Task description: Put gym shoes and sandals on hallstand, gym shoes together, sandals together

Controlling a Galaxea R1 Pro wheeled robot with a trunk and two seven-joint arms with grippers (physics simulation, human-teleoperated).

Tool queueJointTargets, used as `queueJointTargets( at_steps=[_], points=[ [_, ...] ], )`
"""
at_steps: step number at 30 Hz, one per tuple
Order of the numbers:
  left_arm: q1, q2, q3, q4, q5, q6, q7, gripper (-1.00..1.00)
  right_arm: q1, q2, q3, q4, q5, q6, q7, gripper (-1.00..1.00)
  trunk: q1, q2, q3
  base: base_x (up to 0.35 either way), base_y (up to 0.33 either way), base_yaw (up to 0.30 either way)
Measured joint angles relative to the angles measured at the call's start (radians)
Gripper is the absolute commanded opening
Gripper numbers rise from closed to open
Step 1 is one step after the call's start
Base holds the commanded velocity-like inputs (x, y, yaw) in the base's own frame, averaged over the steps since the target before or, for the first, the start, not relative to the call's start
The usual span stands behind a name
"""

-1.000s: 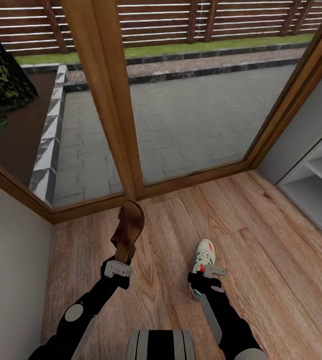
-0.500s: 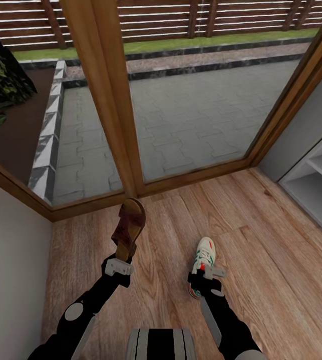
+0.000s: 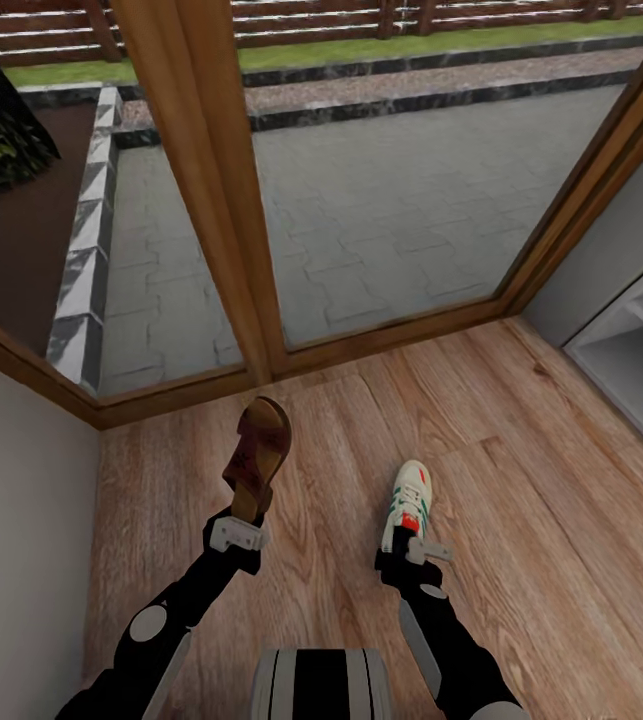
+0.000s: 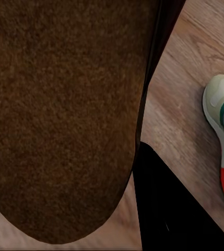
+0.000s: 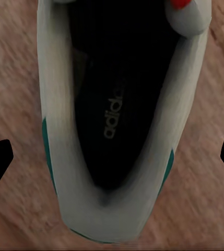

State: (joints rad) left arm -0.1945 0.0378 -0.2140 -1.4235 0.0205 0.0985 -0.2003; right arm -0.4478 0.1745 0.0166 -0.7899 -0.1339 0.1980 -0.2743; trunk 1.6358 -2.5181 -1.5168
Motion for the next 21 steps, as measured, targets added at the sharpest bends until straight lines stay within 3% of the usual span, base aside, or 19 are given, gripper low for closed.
queueJointTargets(
  at_steps=[7,16,21],
  points=[
    [0.000,0.000,0.000,0.000,0.000,-0.001,0.000,-1.00,0.000,0.000,0.000,0.006,0.001,-0.013,0.001,1.00,0.000,0.000,-0.003,0.000,0.000,0.000],
    [0.000,0.000,0.000,0.000,0.000,0.000,-0.001,-1.00,0.000,0.000,0.001,0.053,-0.001,-0.115,0.002,1.00,0.000,0.000,-0.003,0.000,0.000,0.000],
    [0.000,0.000,0.000,0.000,0.000,0.000,-0.002,-1.00,0.000,0.000,0.001,0.058,-0.001,-0.122,0.002,1.00,0.002,-0.001,-0.019,0.000,0.000,0.000]
  ],
)
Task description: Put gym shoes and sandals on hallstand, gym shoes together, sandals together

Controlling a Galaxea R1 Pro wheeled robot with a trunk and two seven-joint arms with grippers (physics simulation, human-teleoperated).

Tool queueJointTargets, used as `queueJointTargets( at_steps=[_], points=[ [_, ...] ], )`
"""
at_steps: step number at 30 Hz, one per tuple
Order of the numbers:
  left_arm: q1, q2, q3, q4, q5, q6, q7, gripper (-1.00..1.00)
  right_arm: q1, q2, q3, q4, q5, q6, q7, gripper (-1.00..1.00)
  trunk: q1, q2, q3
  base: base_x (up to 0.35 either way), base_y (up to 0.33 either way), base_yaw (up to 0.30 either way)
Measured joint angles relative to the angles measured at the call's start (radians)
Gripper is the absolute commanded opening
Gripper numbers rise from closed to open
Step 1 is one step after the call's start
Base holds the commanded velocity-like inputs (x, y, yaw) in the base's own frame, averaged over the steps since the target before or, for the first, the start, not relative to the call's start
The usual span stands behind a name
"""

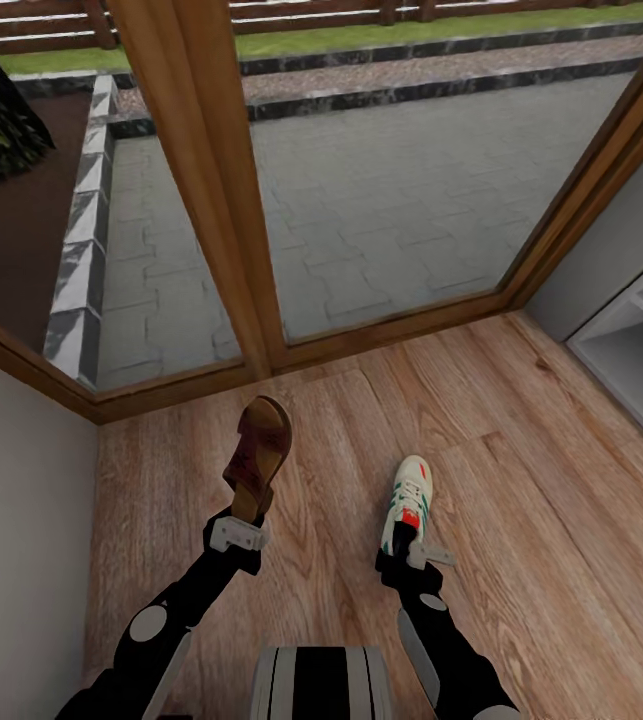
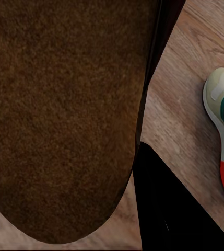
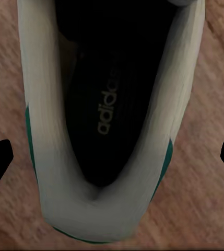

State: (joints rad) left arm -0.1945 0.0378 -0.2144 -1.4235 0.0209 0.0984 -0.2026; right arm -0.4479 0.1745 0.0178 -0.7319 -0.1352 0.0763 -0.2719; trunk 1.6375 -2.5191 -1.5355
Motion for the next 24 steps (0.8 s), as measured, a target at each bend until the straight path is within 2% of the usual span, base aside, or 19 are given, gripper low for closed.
queueJointTargets(
  at_steps=[7,11,24],
  points=[
    [0.000,0.000,0.000,0.000,0.000,-0.001,0.000,-1.00,0.000,0.000,0.000,0.001,0.000,-0.001,0.000,1.00,0.000,0.000,0.000,0.000,0.000,0.000],
    [0.000,0.000,0.000,0.000,0.000,0.000,-0.001,-1.00,0.000,0.000,0.000,0.001,0.000,-0.001,0.000,1.00,0.002,-0.001,-0.015,0.000,0.000,0.000],
    [0.000,0.000,-0.013,0.000,-0.001,-0.001,0.002,-1.00,0.000,0.000,0.000,0.001,0.000,-0.001,-0.001,1.00,0.002,-0.001,-0.015,0.000,0.000,0.000]
  ],
)
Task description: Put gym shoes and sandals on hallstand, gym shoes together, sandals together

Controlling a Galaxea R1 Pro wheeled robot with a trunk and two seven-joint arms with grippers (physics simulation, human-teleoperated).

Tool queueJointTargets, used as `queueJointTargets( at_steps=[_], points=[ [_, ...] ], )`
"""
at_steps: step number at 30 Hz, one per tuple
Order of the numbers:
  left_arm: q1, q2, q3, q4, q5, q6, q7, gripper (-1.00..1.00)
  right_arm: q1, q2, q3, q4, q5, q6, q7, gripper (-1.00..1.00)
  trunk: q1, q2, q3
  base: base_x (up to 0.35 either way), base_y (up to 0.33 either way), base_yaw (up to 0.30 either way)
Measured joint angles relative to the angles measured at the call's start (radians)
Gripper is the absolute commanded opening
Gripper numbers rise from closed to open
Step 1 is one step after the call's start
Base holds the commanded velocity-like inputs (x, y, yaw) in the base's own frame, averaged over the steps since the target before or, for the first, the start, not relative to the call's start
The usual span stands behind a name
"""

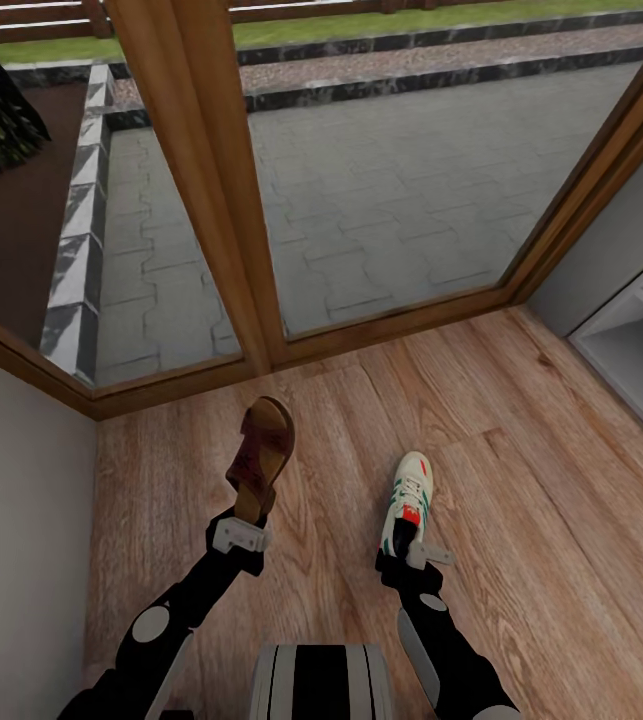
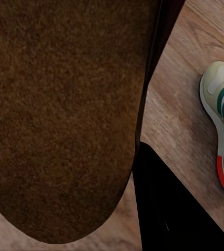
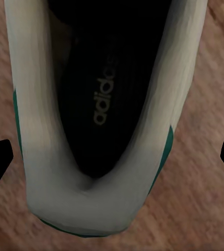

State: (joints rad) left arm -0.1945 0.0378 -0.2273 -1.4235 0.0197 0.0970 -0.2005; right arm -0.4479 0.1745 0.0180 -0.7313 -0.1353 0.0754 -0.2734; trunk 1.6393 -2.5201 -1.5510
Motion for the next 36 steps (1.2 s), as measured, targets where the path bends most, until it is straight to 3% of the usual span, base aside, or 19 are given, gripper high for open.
queueJointTargets(
  at_steps=[28,29,36],
  points=[
    [0.000,0.000,-0.002,0.005,0.000,0.000,0.001,-1.00,0.000,0.000,-0.001,0.001,0.000,0.001,0.000,1.00,0.000,0.000,0.000,0.006,0.000,0.000],
    [0.000,0.000,-0.002,0.005,0.000,0.000,0.001,-1.00,0.000,0.000,-0.001,0.001,0.000,0.001,0.000,-1.00,0.000,0.000,0.000,0.000,0.000,0.000],
    [0.000,0.000,-0.001,0.005,0.000,0.000,0.001,-1.00,0.000,0.000,-0.001,0.003,0.002,0.002,0.000,-1.00,0.000,0.000,0.000,0.000,0.000,0.000]
  ],
)
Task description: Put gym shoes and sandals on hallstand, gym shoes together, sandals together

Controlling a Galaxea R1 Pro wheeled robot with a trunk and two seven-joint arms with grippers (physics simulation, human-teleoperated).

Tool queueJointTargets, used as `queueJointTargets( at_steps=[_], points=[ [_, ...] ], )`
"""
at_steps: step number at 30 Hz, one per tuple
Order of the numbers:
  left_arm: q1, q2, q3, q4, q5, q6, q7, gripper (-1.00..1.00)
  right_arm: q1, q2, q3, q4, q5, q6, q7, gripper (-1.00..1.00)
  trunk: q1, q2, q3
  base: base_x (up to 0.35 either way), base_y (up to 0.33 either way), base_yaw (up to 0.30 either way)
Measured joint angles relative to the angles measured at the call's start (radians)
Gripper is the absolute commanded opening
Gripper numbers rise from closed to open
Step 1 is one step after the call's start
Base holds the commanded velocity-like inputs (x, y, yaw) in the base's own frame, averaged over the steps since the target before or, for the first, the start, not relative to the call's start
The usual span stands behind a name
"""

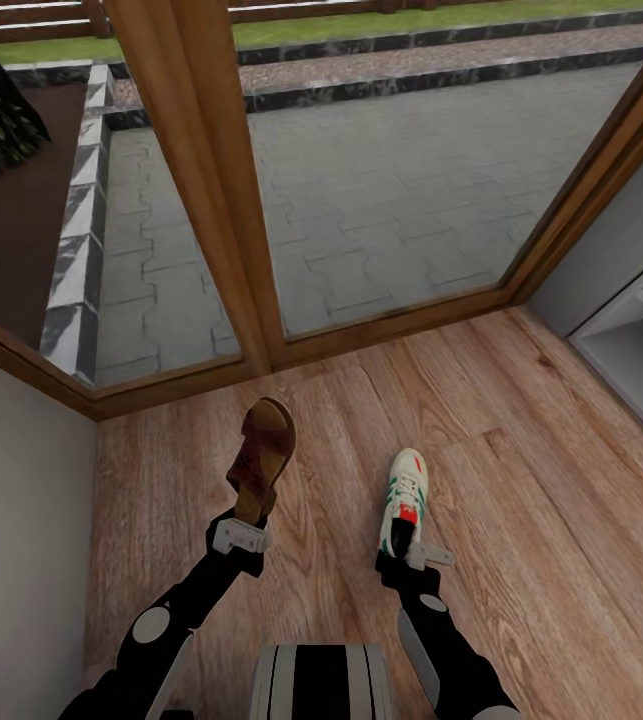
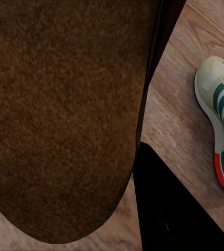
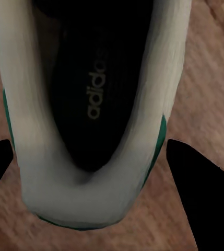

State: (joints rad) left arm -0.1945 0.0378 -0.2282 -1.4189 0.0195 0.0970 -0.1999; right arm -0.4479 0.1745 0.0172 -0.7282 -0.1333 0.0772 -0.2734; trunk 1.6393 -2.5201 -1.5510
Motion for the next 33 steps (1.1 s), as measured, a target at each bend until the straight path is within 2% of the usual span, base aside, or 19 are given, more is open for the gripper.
queueJointTargets(
  at_steps=[27,33],
  points=[
    [0.000,0.000,-0.001,0.000,0.000,-0.003,0.000,-1.00,0.000,0.000,-0.001,-0.001,-0.002,0.000,0.000,-1.00,0.000,0.000,0.000,0.000,0.000,0.000],
    [0.000,0.000,-0.001,0.000,0.000,-0.004,0.000,-1.00,0.000,0.000,0.000,-0.002,-0.001,-0.001,0.000,-1.00,-0.003,0.001,0.023,0.000,0.000,0.000]
  ],
)
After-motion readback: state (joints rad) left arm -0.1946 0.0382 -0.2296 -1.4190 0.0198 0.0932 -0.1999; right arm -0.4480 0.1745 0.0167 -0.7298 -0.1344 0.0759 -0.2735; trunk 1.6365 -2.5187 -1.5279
